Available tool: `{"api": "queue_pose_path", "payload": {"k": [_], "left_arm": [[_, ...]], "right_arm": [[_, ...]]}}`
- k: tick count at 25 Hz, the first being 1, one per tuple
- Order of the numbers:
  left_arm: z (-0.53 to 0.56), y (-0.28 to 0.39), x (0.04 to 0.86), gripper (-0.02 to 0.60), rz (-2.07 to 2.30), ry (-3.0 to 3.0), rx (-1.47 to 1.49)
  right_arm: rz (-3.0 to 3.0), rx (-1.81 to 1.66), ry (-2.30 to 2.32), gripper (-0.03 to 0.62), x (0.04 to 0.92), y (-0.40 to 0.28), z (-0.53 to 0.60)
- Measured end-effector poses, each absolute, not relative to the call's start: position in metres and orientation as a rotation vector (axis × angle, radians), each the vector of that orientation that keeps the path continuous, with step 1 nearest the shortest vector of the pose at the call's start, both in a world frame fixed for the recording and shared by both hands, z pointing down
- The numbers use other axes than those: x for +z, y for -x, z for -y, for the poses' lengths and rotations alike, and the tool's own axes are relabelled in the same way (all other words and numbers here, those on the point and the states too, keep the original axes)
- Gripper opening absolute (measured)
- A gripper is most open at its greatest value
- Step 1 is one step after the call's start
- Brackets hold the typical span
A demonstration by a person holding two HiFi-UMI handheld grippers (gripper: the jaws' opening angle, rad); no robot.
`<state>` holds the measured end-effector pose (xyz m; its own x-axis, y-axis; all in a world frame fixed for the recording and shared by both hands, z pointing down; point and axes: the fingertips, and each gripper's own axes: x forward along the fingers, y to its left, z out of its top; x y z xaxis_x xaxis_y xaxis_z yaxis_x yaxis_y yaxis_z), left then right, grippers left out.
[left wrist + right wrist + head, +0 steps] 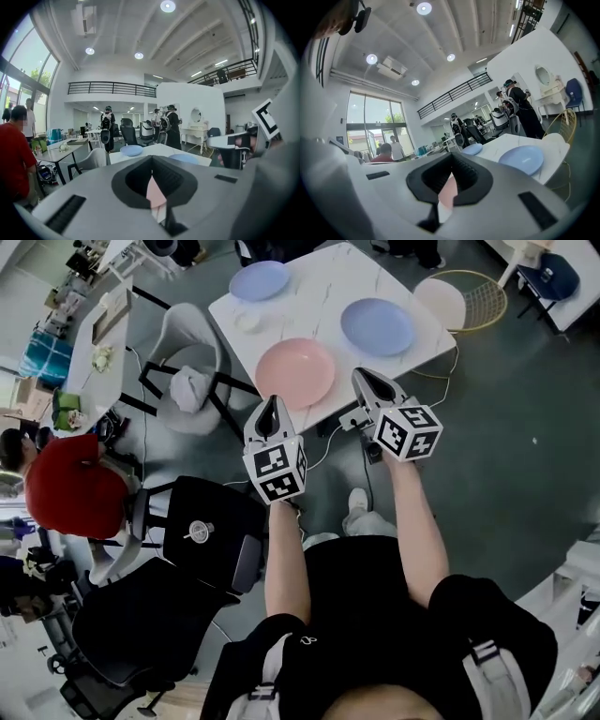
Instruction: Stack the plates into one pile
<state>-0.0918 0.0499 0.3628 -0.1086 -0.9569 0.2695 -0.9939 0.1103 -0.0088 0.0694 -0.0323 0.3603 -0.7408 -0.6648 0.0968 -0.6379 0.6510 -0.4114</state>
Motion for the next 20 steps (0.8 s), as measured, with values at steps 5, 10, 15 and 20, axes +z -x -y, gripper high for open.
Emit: {"api": "queue_pose_path", "payload": {"k": [5,10,15,20], "left_arm": [[-0.032,0.094,0.367,0.015,2.224,-1.919,0.289],[-0.023,0.108,0.371,0.015,2.247,-1.860,0.276],[-0.024,0.123,0.381,0.015,2.259,-1.799,0.265],[-0.016,0.135,0.404,0.015,2.243,-1.747,0.260]], "right_arm": [[-2.857,-0.629,1.043,0.008,0.366,-0.059,0.053],[-2.871,-0.623,1.003,0.008,0.364,-0.050,0.070],[-2.907,-0.637,0.964,0.008,0.375,-0.034,0.073],[-2.940,-0.644,0.974,0.008,0.391,-0.024,0.087]]}}
